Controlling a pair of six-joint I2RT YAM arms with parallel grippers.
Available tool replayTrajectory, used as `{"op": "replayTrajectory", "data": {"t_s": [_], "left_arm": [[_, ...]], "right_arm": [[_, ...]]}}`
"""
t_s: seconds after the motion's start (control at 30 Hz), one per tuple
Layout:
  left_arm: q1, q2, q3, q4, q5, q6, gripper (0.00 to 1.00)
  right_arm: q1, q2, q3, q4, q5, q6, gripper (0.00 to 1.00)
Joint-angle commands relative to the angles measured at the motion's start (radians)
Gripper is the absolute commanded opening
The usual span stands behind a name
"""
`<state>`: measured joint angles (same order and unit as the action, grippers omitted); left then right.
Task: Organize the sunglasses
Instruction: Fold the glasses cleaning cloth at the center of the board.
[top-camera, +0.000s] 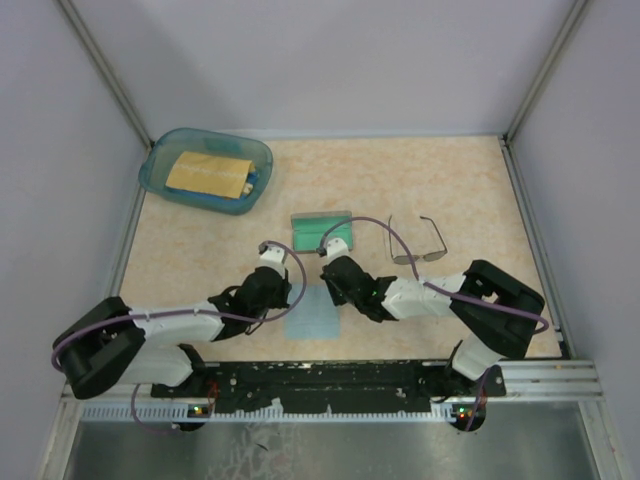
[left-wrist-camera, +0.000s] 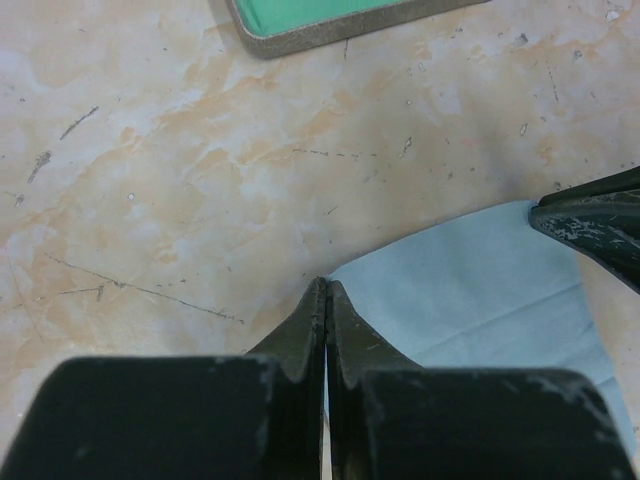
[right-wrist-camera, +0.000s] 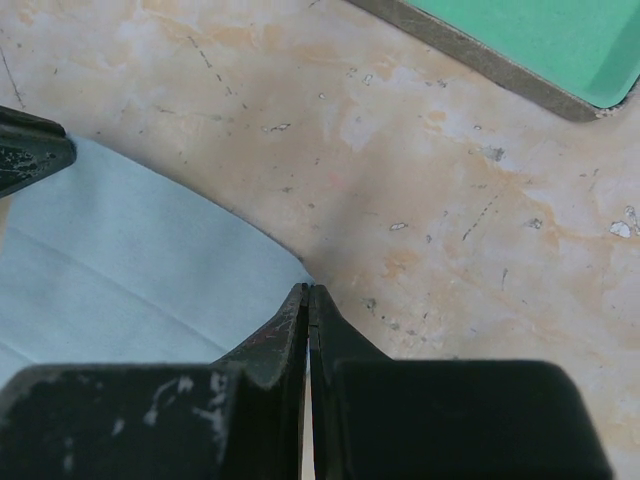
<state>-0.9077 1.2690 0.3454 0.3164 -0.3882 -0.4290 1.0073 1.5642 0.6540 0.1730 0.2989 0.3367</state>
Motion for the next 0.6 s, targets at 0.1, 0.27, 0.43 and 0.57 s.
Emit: {"op": "replayTrajectory", "data": {"t_s": [0.1, 0.27, 0.43, 0.57], "left_arm": [[-0.006, 0.005, 0.008, 0.027, -0.01, 0.016, 0.0], [-0.006, 0.028, 0.028, 0.026, -0.035, 0.007, 0.0], [-0.006, 0.035, 0.046, 0.037, -0.061, 0.021, 0.0], [-0.006, 0.05, 0.065, 0.041, -0.076, 0.035, 0.0]], "right_arm": [[0.01, -0.044, 0.005, 0.059, 0.076, 0.005, 0.0], [0.008, -0.046, 0.005, 0.065, 0.115, 0.004, 0.0], [-0.008, -0.046, 0.004, 0.088, 0.117, -0.003, 0.0], [-0.021, -0.044, 0.007, 0.095, 0.111, -0.012, 0.0]]}}
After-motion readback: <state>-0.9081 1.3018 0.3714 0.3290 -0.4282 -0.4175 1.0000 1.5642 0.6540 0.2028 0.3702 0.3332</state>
